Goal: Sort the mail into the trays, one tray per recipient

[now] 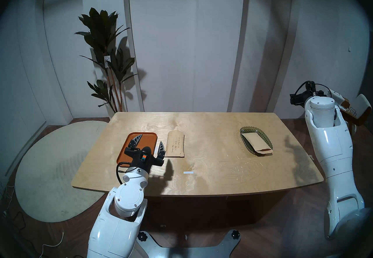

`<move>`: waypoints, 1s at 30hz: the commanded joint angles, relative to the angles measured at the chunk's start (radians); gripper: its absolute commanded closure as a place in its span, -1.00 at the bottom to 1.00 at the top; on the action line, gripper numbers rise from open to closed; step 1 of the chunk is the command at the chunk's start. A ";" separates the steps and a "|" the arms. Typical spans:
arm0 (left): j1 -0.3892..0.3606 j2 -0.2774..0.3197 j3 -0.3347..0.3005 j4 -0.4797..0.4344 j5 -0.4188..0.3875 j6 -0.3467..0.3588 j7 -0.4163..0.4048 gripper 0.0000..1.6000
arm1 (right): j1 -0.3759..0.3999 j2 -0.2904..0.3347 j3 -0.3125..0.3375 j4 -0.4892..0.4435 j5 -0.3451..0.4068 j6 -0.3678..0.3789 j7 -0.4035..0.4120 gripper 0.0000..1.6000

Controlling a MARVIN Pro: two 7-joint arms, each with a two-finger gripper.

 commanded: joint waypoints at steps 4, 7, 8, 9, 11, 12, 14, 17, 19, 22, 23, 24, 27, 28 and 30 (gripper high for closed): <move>-0.004 0.081 0.153 -0.049 0.337 0.083 0.064 -1.00 | 0.016 0.001 0.001 -0.018 0.002 -0.004 0.002 -1.00; 0.017 0.094 0.195 -0.050 0.426 0.146 0.082 -1.00 | 0.016 0.001 0.001 -0.019 0.002 -0.004 0.003 -1.00; 0.023 0.097 0.208 -0.052 0.456 0.170 0.088 -1.00 | 0.016 0.001 0.002 -0.019 0.002 -0.004 0.003 -1.00; 0.029 0.105 0.221 -0.055 0.484 0.193 0.086 -1.00 | 0.016 0.001 0.002 -0.019 0.002 -0.004 0.003 -1.00; 0.038 0.119 0.241 -0.063 0.535 0.234 0.080 -1.00 | 0.016 0.001 0.002 -0.019 0.002 -0.004 0.003 -1.00; 0.041 0.127 0.253 -0.068 0.563 0.262 0.077 -1.00 | 0.015 0.001 0.002 -0.019 0.002 -0.004 0.003 -1.00; 0.042 0.150 0.273 -0.078 0.620 0.301 0.056 -1.00 | 0.015 0.001 0.002 -0.020 0.003 -0.004 0.003 -1.00; 0.031 0.184 0.299 -0.090 0.692 0.343 0.016 -1.00 | 0.015 0.001 0.002 -0.020 0.003 -0.004 0.003 -1.00; 0.015 0.210 0.313 -0.098 0.737 0.355 -0.011 -1.00 | 0.015 0.001 0.002 -0.020 0.003 -0.004 0.003 -1.00; -0.008 0.226 0.317 -0.107 0.774 0.364 -0.043 -1.00 | 0.015 0.001 0.002 -0.020 0.003 -0.004 0.003 -1.00; -0.019 0.232 0.317 -0.112 0.788 0.366 -0.059 -1.00 | 0.015 0.001 0.002 -0.020 0.003 -0.004 0.003 -1.00; -0.041 0.244 0.316 -0.125 0.802 0.357 -0.098 -1.00 | 0.015 0.001 0.002 -0.020 0.002 -0.004 0.003 -1.00; -0.077 0.263 0.317 -0.146 0.815 0.334 -0.159 -1.00 | 0.016 0.001 0.002 -0.019 0.002 -0.004 0.003 -1.00; -0.077 0.263 0.317 -0.146 0.815 0.334 -0.159 -1.00 | 0.016 0.001 0.002 -0.019 0.002 -0.004 0.003 -1.00; -0.110 0.278 0.318 -0.162 0.828 0.323 -0.218 -1.00 | 0.016 0.001 0.002 -0.019 0.002 -0.004 0.003 -1.00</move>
